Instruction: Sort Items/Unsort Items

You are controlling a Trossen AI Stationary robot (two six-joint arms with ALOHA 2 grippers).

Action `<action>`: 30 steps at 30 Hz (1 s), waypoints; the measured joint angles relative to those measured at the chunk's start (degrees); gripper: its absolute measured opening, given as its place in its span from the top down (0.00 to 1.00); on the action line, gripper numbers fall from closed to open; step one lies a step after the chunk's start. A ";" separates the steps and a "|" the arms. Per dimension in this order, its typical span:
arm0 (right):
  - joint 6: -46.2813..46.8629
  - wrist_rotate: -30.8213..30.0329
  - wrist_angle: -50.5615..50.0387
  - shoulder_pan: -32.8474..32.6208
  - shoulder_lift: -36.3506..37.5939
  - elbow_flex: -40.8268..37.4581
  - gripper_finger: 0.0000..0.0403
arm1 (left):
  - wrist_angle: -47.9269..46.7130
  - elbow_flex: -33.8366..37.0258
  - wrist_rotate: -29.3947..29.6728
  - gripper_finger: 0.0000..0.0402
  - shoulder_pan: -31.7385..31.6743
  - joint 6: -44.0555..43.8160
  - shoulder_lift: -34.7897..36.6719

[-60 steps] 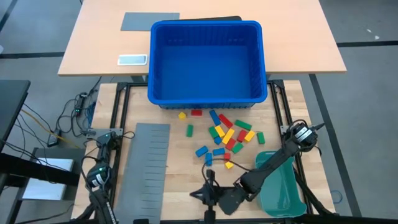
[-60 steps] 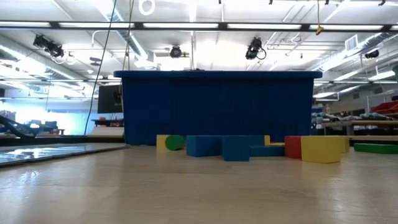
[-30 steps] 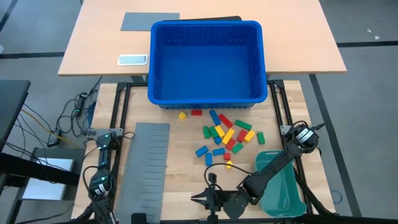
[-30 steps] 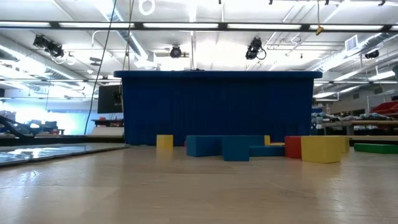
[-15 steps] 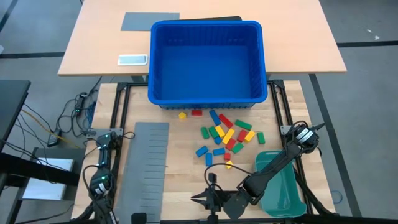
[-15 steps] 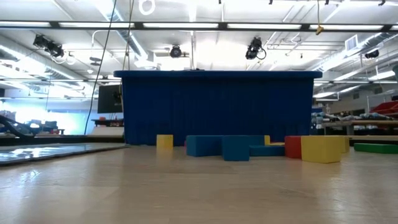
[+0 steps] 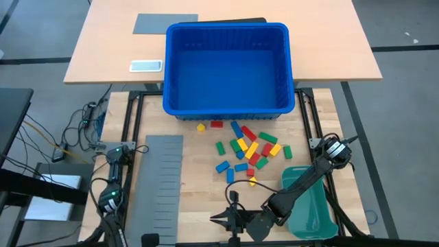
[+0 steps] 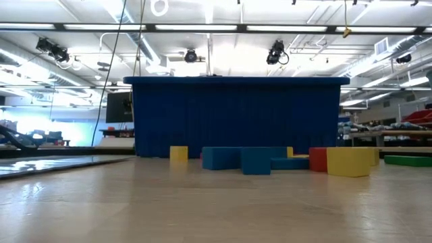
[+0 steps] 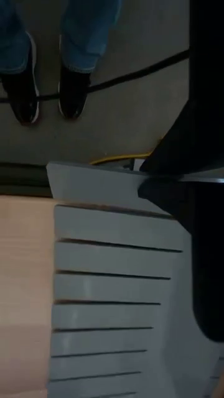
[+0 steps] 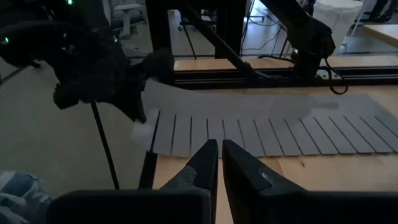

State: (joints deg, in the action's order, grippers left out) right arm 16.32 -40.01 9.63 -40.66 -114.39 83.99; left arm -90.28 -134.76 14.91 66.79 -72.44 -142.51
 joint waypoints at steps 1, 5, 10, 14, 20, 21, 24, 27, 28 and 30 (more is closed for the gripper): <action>-0.02 0.02 0.02 0.00 0.00 0.00 0.93 | 0.01 0.00 -0.43 0.97 -0.09 0.04 0.62; 0.00 0.15 0.10 0.00 0.00 0.00 0.93 | 0.20 -0.02 0.71 0.98 -0.61 -0.08 3.27; -1.01 0.21 0.33 0.00 0.00 0.00 0.90 | 0.24 -0.05 3.05 0.98 -1.75 -0.02 6.19; -5.24 2.53 1.86 -0.12 0.00 0.00 0.85 | 0.32 -0.09 4.67 0.98 -2.82 0.02 8.27; -14.71 7.28 5.52 -0.07 0.00 0.00 0.75 | 0.53 -0.13 8.13 0.98 -4.12 0.06 11.52; -15.55 7.43 5.77 0.13 0.00 0.00 0.73 | 0.59 -0.13 8.53 0.98 -4.26 0.06 12.00; -16.51 8.73 5.79 1.12 0.00 0.00 0.67 | 0.58 -0.13 10.10 0.98 -4.66 0.24 13.58; -16.64 11.44 7.19 2.25 -0.64 0.02 0.61 | 0.56 -0.24 11.47 0.98 -4.98 0.55 14.86; -17.36 12.26 7.34 2.55 -0.78 0.01 0.59 | 0.46 -0.24 11.74 0.98 -5.05 0.57 15.23; -17.70 14.67 9.26 3.31 -2.02 0.05 0.56 | 0.49 -0.24 12.45 0.98 -5.26 0.83 15.72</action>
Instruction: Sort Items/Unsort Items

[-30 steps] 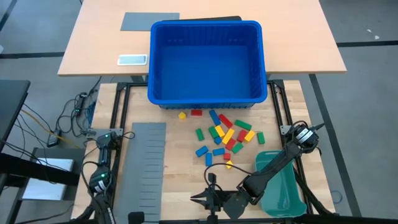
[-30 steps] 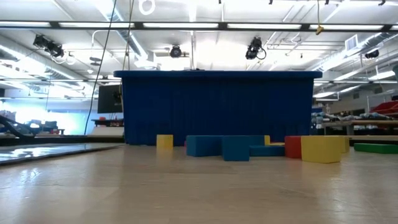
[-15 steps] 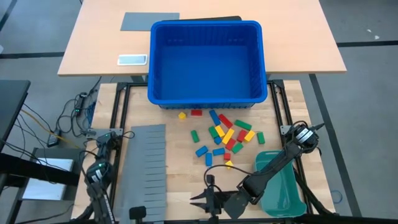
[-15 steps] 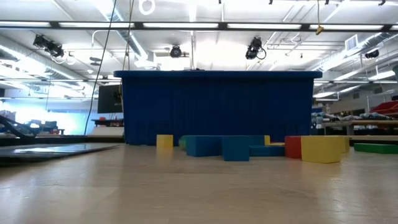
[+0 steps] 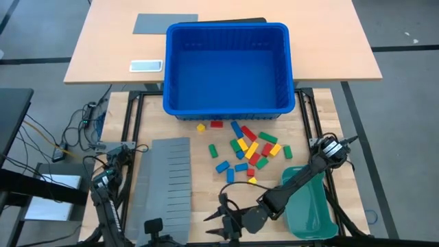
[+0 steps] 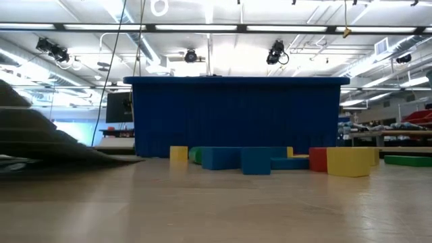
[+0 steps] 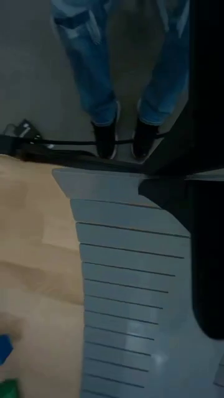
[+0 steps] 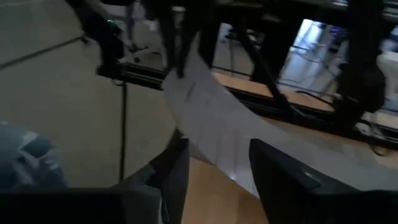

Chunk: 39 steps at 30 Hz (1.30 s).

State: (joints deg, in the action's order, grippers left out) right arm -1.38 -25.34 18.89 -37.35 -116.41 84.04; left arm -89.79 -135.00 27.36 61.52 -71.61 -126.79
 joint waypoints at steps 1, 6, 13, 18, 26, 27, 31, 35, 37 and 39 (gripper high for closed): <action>-0.17 0.36 0.99 0.26 -0.64 0.06 0.54 | -0.08 0.00 0.09 0.98 -0.03 0.35 0.14; -1.34 1.20 5.30 1.13 -6.26 1.07 0.51 | -0.14 0.00 0.15 0.98 -0.36 1.09 0.21; -5.77 -3.59 5.91 1.72 -15.17 8.85 0.50 | -0.19 0.00 0.26 0.98 -0.95 2.33 0.21; -7.24 -4.38 3.94 3.64 -20.39 15.76 0.50 | -0.13 0.00 0.37 0.98 -1.40 2.42 0.21; -6.11 -6.80 0.00 5.66 -22.31 20.10 0.68 | -0.08 0.00 0.45 0.98 -1.47 2.62 0.21; -6.80 -6.77 -0.43 5.72 -22.31 20.08 0.75 | -0.03 0.00 0.45 0.98 -1.47 2.62 0.21; -9.31 -6.06 -1.16 5.74 -22.15 20.06 0.96 | 0.11 0.00 0.40 0.98 -1.52 2.62 0.21; -9.78 -5.89 -1.45 5.38 -22.09 20.06 0.98 | 1.89 0.00 -1.21 0.98 -1.54 2.66 0.21; -10.81 -7.15 -2.47 4.75 -22.09 21.11 0.98 | 3.37 0.00 -2.65 0.96 -1.74 2.74 0.21; -12.33 -8.07 -4.30 4.35 -22.09 22.82 0.99 | 4.45 0.00 -4.23 0.94 -2.08 2.82 0.21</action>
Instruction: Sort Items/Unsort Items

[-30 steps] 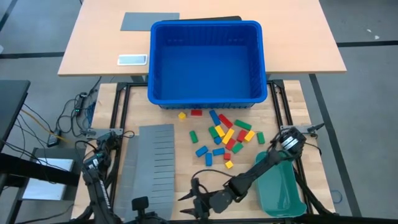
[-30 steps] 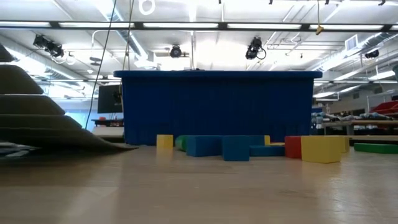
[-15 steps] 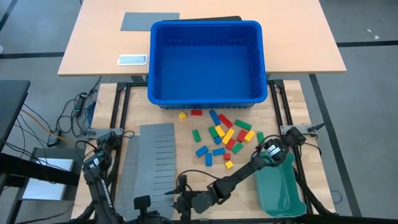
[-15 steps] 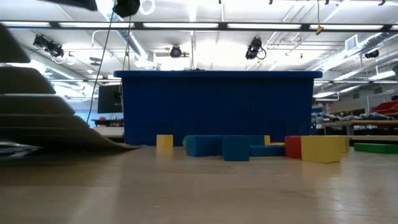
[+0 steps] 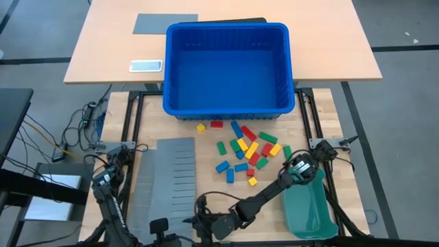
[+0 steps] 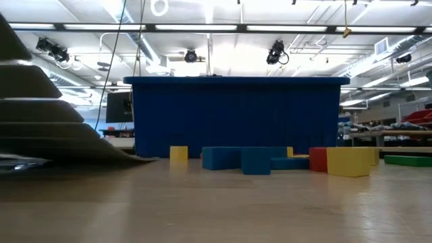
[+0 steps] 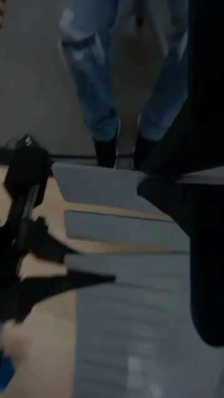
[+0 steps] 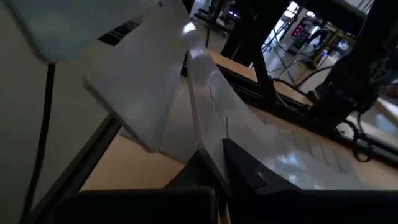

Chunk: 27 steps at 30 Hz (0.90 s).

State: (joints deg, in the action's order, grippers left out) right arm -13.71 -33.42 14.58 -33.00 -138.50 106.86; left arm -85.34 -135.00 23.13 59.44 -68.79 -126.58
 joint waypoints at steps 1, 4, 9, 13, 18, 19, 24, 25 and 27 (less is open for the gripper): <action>-0.62 -0.73 -0.78 -0.14 0.00 0.92 0.99 | 0.43 -0.01 -0.61 0.92 -0.16 0.34 0.00; -3.00 -3.12 -3.72 -0.56 0.00 4.25 0.99 | 2.51 -0.02 -2.63 0.85 -0.58 1.29 0.38; -4.64 -4.81 -9.61 -1.54 0.00 9.64 0.99 | 6.56 -0.02 -3.08 0.76 -1.30 3.27 2.60; -6.78 -6.68 -10.53 -2.33 0.02 12.00 0.99 | 9.63 -0.04 -2.84 0.73 -1.68 4.90 4.15; -8.28 -6.87 -10.36 -2.78 0.09 13.21 1.00 | 12.21 -0.04 -2.82 0.73 -1.75 8.41 6.03; -8.84 -6.95 -10.15 -2.92 0.12 13.25 1.00 | 12.96 -0.04 -2.85 0.73 -1.79 9.45 6.27; -9.97 -7.89 -10.12 -3.25 0.15 13.26 1.00 | 17.98 -0.02 -3.09 0.73 -2.04 14.59 6.86; -9.95 -8.38 -9.95 -3.25 0.17 13.26 1.00 | 19.52 -0.02 -3.97 0.73 -2.38 15.87 6.86; -9.97 -8.42 -10.02 -3.25 0.22 13.26 1.00 | 23.42 0.00 -6.65 0.73 -3.26 18.40 6.82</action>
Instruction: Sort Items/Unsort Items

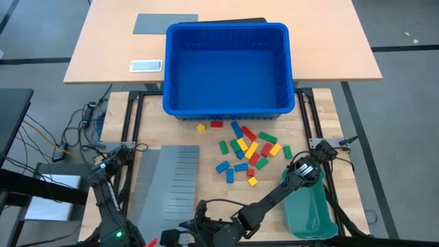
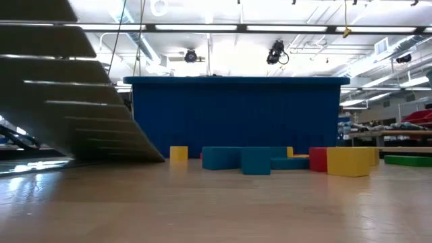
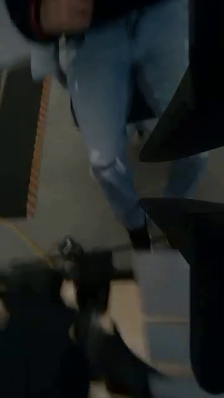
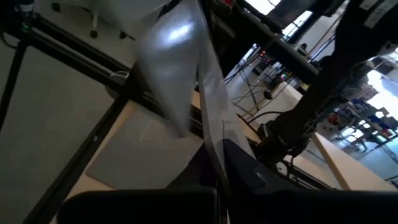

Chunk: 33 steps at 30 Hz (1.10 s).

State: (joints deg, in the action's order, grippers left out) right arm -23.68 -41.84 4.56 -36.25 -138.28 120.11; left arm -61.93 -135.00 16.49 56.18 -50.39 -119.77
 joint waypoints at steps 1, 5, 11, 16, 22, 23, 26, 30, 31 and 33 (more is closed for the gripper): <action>-0.08 -0.01 -0.17 0.00 0.00 0.00 1.00 | 2.22 0.00 -0.67 0.73 -0.44 1.20 0.00; -0.18 -0.55 -0.16 -0.12 0.00 0.00 1.00 | 9.67 0.00 -0.67 0.73 -1.62 7.62 0.46; -0.82 -1.17 -0.98 -0.90 0.76 0.00 1.00 | 11.58 0.02 3.10 0.73 -1.09 14.48 3.56; -3.72 -3.71 -1.04 -1.67 3.78 0.00 1.00 | 11.48 0.02 10.87 0.73 0.87 19.66 7.21; -7.58 -6.23 -3.19 -2.12 9.26 0.00 1.00 | 11.57 0.00 20.82 0.73 4.36 27.22 11.59; -8.09 -6.34 -3.69 -2.16 10.15 0.00 1.00 | 11.51 0.00 22.18 0.73 4.90 28.51 12.10; -9.30 -6.91 -5.63 -2.23 13.24 0.00 1.00 | 11.59 0.00 24.83 0.73 6.39 33.36 13.60; -10.34 -8.15 -7.93 -2.20 16.82 -0.01 1.00 | 13.80 0.00 26.30 0.73 7.38 40.79 14.96; -10.37 -8.12 -8.68 -2.07 17.63 -0.02 1.00 | 14.79 0.00 26.32 0.73 7.36 42.43 15.19; -10.45 -8.12 -9.57 -1.90 19.10 -0.04 1.00 | 17.84 0.00 26.44 0.73 7.30 44.81 15.34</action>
State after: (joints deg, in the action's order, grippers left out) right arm -34.13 -49.95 -5.01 -38.15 -119.18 120.07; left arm -44.08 -135.00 42.93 63.49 -5.58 -104.42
